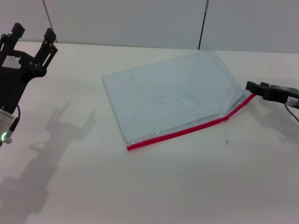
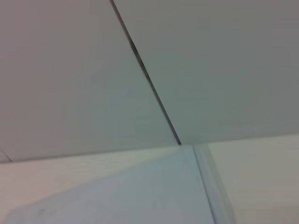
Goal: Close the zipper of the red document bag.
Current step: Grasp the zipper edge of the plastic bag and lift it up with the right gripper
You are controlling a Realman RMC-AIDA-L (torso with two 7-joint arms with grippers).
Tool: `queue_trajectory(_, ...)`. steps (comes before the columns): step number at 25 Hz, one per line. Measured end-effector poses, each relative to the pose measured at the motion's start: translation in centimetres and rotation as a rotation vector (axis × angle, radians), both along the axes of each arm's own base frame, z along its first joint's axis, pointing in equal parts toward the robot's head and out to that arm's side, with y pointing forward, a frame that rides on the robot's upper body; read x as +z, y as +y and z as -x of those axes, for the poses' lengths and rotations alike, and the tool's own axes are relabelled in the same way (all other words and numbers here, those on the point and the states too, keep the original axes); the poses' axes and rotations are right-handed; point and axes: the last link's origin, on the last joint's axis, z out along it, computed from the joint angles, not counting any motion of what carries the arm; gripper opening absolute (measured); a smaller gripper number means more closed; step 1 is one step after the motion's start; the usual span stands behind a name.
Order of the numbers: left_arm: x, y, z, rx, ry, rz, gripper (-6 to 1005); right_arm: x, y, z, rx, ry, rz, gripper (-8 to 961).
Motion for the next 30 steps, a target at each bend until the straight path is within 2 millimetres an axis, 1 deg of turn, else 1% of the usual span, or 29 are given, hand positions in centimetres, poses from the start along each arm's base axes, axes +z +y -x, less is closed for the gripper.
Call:
queue_trajectory(5, 0.0, 0.0, -0.1, -0.002, 0.0, 0.0, 803, -0.3, 0.4, 0.1, -0.032, -0.027, 0.031, 523)
queue_trajectory(11, 0.0, 0.1, -0.1, -0.003, 0.0, 0.0, 803, -0.7, 0.4, 0.1, -0.059, -0.041, 0.072, 522)
queue_trajectory(23, -0.1, 0.4, -0.3, -0.005, 0.001, 0.004, 803, -1.4, 0.9, 1.3, -0.025, -0.056, 0.103, 521)
queue_trajectory(30, -0.1, 0.4, -0.3, -0.005, 0.002, 0.004, 803, -2.4, 1.5, 1.9, -0.033, -0.094, 0.111, 515)
